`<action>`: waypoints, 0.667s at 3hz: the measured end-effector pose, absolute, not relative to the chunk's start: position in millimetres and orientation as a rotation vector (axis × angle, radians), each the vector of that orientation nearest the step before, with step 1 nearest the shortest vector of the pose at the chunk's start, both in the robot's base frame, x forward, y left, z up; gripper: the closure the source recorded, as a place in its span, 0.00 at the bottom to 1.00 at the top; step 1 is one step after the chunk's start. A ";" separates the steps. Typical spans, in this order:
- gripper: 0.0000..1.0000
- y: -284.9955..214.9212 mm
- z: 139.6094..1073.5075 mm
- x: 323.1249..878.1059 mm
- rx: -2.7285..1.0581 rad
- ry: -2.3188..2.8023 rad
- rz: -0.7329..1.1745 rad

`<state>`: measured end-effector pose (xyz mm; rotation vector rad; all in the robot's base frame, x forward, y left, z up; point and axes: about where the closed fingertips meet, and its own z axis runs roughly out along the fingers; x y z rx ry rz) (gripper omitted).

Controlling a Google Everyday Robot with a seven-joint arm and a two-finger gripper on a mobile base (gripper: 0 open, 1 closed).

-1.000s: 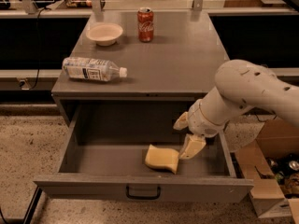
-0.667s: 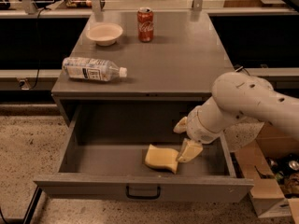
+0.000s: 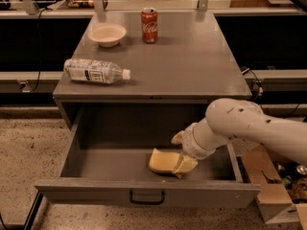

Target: Pick sponge from top drawer and place on counter

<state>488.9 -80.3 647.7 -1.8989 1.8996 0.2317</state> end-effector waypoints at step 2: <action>0.31 -77.7 610.8 486.3 -1.946 1.891 0.312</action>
Offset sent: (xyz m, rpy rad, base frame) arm -0.0069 0.0029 -0.0599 0.0300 0.1377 0.0911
